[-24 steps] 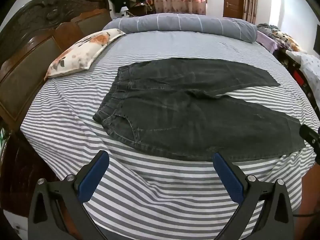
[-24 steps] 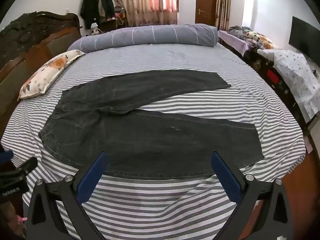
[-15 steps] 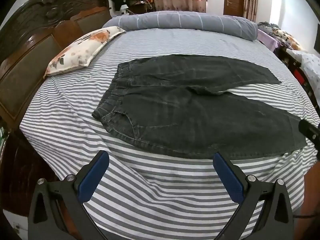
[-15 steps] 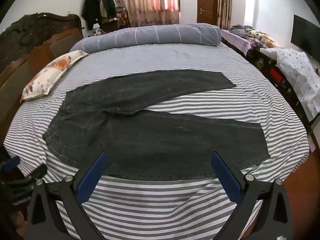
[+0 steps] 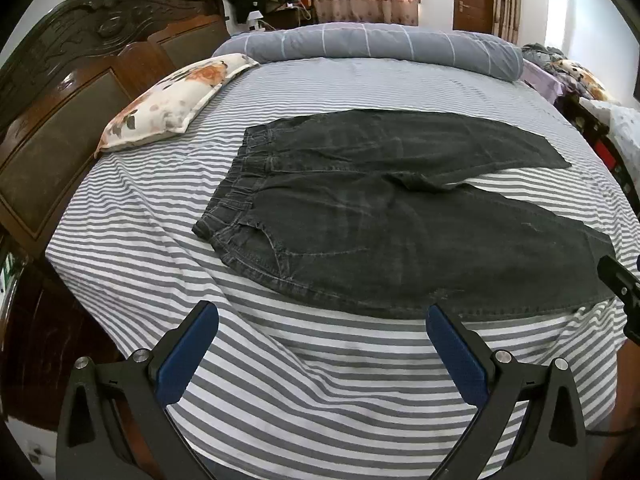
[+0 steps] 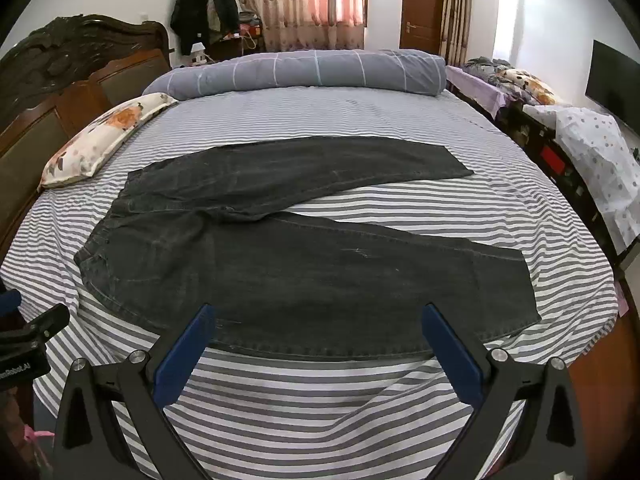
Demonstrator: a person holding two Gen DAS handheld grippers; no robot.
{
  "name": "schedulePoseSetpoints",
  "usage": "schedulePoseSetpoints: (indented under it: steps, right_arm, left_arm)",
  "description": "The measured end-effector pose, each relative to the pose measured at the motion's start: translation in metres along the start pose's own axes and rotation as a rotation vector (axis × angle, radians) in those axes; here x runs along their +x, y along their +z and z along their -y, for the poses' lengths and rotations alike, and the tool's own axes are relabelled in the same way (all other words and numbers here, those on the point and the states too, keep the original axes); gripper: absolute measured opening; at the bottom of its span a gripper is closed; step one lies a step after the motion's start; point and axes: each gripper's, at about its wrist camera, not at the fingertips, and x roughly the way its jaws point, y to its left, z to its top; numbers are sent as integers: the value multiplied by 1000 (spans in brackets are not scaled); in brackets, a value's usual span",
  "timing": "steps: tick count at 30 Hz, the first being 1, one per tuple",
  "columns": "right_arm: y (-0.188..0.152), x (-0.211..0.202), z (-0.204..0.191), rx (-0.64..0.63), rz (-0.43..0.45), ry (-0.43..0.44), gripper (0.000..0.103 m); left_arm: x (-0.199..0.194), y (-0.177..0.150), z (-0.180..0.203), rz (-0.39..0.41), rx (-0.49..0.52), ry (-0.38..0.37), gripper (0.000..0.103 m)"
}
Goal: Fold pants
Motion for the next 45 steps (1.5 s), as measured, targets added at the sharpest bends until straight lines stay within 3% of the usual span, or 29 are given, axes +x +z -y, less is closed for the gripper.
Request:
schedulePoseSetpoints:
  steps: [45]
  right_arm:
    - [-1, 4, 3, 2, -4, 3, 102]
  left_arm:
    - [-2, -5, -5, 5, -7, -23, 103]
